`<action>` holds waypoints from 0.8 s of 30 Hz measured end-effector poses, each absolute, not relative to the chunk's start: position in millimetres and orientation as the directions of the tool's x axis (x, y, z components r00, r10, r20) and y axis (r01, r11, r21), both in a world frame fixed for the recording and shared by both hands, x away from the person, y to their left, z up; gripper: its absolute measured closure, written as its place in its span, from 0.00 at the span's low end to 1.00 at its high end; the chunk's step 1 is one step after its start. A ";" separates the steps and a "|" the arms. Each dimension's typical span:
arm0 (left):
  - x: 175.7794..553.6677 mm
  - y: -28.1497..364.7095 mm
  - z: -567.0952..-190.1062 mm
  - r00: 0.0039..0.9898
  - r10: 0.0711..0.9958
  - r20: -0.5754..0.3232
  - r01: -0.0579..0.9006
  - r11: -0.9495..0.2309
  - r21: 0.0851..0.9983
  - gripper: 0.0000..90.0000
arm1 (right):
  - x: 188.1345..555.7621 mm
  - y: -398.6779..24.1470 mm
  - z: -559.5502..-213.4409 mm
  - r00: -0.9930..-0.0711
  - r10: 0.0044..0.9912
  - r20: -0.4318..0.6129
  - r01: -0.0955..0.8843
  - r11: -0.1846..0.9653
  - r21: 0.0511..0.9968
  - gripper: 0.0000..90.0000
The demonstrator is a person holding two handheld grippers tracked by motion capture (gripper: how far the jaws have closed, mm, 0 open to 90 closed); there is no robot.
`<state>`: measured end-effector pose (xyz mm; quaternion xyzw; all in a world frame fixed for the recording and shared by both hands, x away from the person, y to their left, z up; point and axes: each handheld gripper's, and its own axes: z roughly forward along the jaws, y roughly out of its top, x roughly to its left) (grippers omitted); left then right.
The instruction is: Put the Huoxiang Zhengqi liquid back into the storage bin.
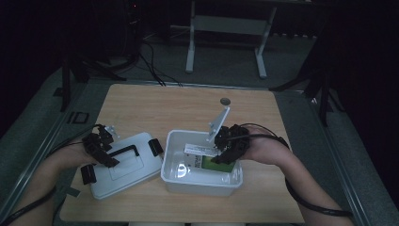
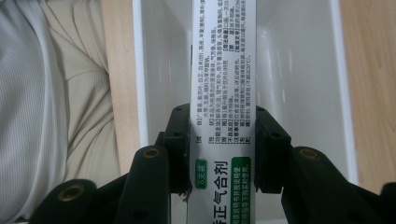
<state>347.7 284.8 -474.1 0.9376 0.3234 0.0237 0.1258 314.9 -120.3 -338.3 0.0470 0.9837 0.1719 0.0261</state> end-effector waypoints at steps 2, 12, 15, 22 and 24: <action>347.7 284.9 -474.9 0.789 0.613 -0.038 0.602 -0.758 0.251 0.30 | 315.4 -118.7 -344.3 -0.996 0.089 -0.023 0.076 0.938 0.337 0.71; 347.7 284.3 -474.4 0.789 0.613 -0.033 0.601 -0.760 0.248 0.30 | 318.7 -122.6 -372.2 -0.996 0.091 0.023 0.093 0.938 0.334 0.71; 347.9 284.3 -474.6 0.789 0.614 -0.033 0.601 -0.760 0.247 0.30 | 319.3 -123.2 -378.2 -0.995 0.091 0.038 0.099 0.939 0.330 0.71; 348.2 284.0 -475.9 0.790 0.612 -0.030 0.601 -0.763 0.238 0.30 | 323.8 -125.1 -399.7 -0.993 0.105 0.062 0.118 0.946 0.301 0.71; 348.3 284.4 -475.7 0.790 0.612 -0.027 0.600 -0.765 0.235 0.30 | 324.4 -126.0 -403.4 -0.992 0.112 0.062 0.126 0.948 0.291 0.71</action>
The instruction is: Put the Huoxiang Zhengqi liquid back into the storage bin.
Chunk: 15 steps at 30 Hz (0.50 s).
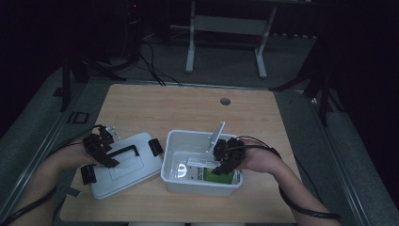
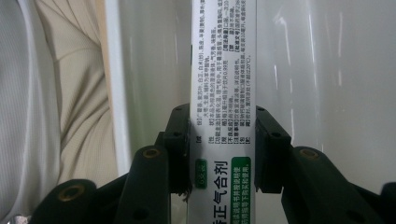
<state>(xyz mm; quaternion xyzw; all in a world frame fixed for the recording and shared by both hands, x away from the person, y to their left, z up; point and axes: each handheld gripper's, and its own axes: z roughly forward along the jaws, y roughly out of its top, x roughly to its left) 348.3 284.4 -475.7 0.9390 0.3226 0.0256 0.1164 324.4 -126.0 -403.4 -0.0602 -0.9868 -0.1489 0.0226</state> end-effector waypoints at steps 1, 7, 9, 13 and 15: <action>348.3 284.4 -475.7 0.790 0.612 -0.027 0.600 -0.765 0.235 0.30 | 324.4 -126.0 -403.4 -0.992 0.112 0.062 0.126 0.948 0.291 0.71; 348.3 283.7 -475.4 0.792 0.610 -0.030 0.599 -0.765 0.239 0.30 | 326.6 -125.9 -415.6 -0.990 0.121 0.071 0.136 0.953 0.270 0.71; 348.4 283.1 -475.8 0.794 0.608 -0.030 0.596 -0.767 0.236 0.30 | 327.9 -125.7 -419.8 -0.990 0.120 0.074 0.135 0.954 0.266 0.71; 349.1 283.0 -476.3 0.793 0.608 -0.029 0.597 -0.767 0.236 0.30 | 328.8 -125.4 -427.5 -0.989 0.123 0.083 0.141 0.957 0.252 0.71; 349.1 283.0 -477.0 0.793 0.609 -0.030 0.598 -0.767 0.235 0.30 | 329.6 -125.2 -431.0 -0.989 0.122 0.082 0.138 0.959 0.247 0.71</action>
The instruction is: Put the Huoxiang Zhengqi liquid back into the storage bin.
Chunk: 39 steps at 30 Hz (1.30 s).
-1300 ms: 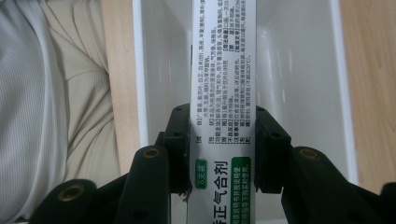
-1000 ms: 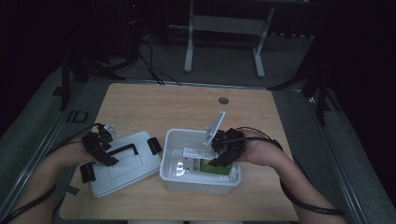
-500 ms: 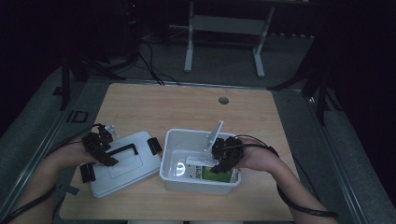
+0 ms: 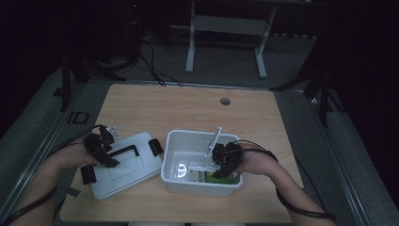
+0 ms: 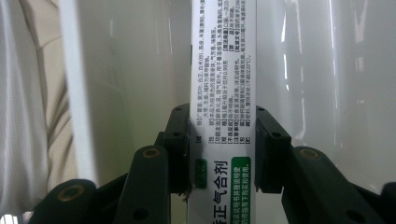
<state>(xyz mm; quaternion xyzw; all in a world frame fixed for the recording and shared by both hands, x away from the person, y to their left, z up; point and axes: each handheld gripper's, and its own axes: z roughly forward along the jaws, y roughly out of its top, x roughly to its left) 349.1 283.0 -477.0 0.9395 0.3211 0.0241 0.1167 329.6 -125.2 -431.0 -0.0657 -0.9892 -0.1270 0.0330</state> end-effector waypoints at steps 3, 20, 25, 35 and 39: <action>348.9 283.1 -477.8 0.793 0.609 -0.031 0.598 -0.767 0.233 0.30 | 330.1 -124.3 -435.3 -0.990 0.117 0.083 0.134 0.962 0.237 0.70; 347.6 283.9 -480.8 0.793 0.608 -0.034 0.598 -0.767 0.232 0.30 | 331.2 -124.8 -443.0 -0.987 0.130 0.089 0.146 0.969 0.200 0.67; 347.7 282.9 -480.7 0.792 0.609 -0.032 0.599 -0.767 0.231 0.30 | 331.9 -128.9 -435.5 -0.985 0.135 0.103 0.155 0.963 0.222 0.61; 346.9 281.9 -478.2 0.793 0.608 -0.031 0.597 -0.767 0.234 0.30 | 335.5 -141.5 -403.1 -0.982 0.176 0.076 0.191 0.933 0.305 0.59; 346.9 282.2 -478.5 0.794 0.608 -0.031 0.597 -0.767 0.235 0.30 | 337.6 -149.7 -390.3 -0.978 0.201 0.055 0.208 0.916 0.344 0.59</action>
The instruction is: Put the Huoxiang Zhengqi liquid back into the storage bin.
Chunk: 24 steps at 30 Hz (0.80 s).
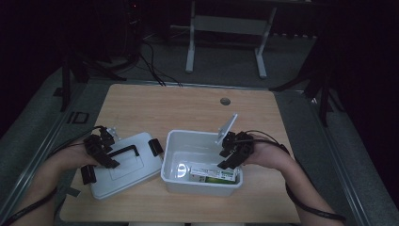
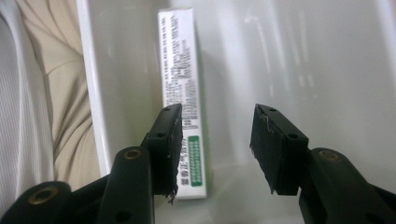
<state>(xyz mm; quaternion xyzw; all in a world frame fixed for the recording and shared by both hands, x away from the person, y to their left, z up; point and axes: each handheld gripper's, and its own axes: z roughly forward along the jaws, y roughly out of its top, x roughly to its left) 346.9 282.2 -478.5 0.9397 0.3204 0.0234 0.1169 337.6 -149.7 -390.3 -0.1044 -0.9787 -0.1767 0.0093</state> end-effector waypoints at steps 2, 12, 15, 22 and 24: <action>346.9 282.2 -478.6 0.794 0.607 -0.030 0.596 -0.769 0.233 0.30 | 339.3 -155.5 -385.3 -0.975 0.215 0.055 0.220 0.903 0.368 0.58; 347.5 282.9 -474.1 0.793 0.607 -0.045 0.595 -0.758 0.268 0.31 | 345.5 -184.8 -373.8 -0.951 0.307 0.043 0.292 0.839 0.460 0.45; 347.7 282.5 -472.3 0.791 0.610 -0.038 0.594 -0.754 0.280 0.34 | 346.5 -193.7 -372.8 -0.940 0.340 0.034 0.312 0.815 0.489 0.38; 349.8 281.7 -471.7 0.786 0.618 -0.021 0.598 -0.751 0.279 0.34 | 351.8 -217.2 -375.7 -0.908 0.412 0.082 0.384 0.733 0.562 0.22; 350.0 281.1 -472.0 0.787 0.617 -0.021 0.596 -0.751 0.285 0.34 | 352.8 -223.7 -377.8 -0.894 0.443 0.067 0.399 0.718 0.571 0.18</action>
